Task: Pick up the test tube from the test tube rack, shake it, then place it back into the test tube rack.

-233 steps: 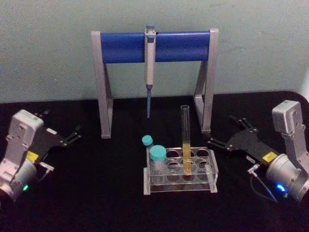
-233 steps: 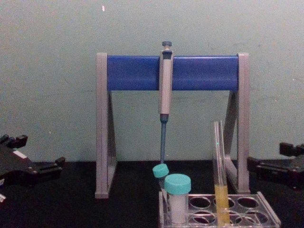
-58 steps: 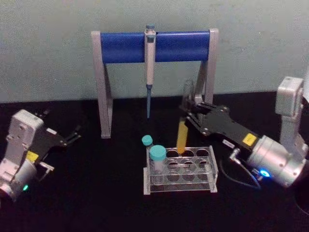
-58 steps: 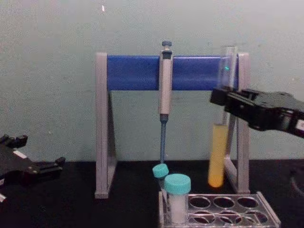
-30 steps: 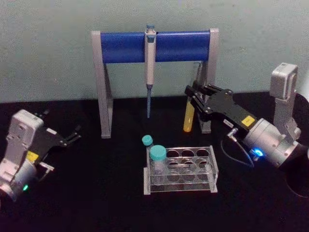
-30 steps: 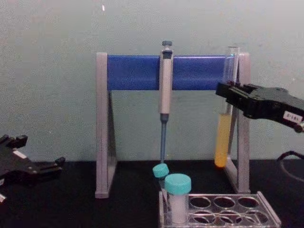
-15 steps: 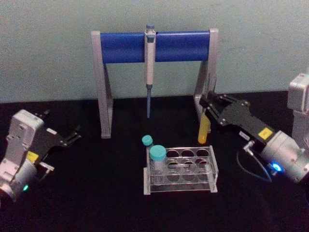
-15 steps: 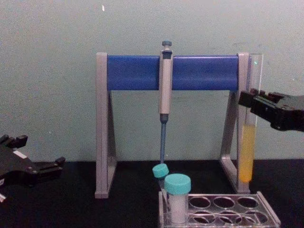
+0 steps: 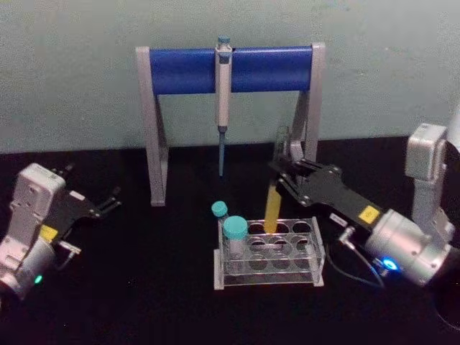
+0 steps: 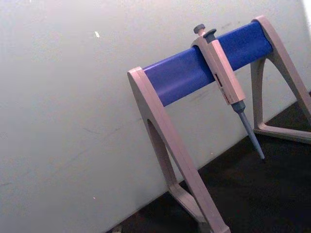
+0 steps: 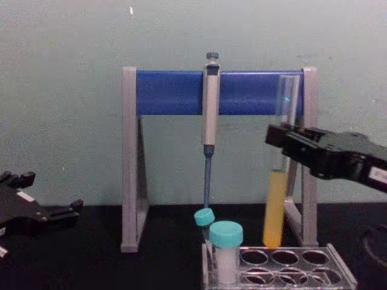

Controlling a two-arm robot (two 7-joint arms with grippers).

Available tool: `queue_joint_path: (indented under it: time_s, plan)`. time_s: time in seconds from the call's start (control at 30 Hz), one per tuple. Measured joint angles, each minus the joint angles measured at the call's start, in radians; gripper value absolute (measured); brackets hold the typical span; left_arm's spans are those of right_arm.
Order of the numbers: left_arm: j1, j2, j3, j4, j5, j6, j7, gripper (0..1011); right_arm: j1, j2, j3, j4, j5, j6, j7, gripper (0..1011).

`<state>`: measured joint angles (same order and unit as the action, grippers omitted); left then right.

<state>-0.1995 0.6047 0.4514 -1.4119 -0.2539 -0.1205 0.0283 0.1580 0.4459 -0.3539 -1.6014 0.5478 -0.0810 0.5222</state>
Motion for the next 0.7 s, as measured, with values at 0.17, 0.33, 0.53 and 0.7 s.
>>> queue_joint_path:
  time_s: [0.17, 0.33, 0.53, 0.7]
  plan:
    - [0.000, 0.000, 0.000, 0.000, 0.000, 0.000, 0.000, 1010, 0.071, -0.032, -0.031, 0.076, -0.002, -0.020, 0.027, 222]
    - [0.000, 0.000, 0.000, 0.000, 0.000, 0.000, 0.000, 1010, 0.139, -0.059, -0.046, 0.159, -0.006, -0.039, 0.041, 222]
    - [0.000, 0.000, 0.000, 0.000, 0.000, 0.000, 0.000, 1010, 0.183, -0.070, -0.046, 0.221, -0.017, -0.051, 0.040, 222]
    - [0.000, 0.000, 0.000, 0.000, 0.000, 0.000, 0.000, 1009, 0.187, -0.065, -0.033, 0.230, -0.022, -0.054, 0.029, 222]
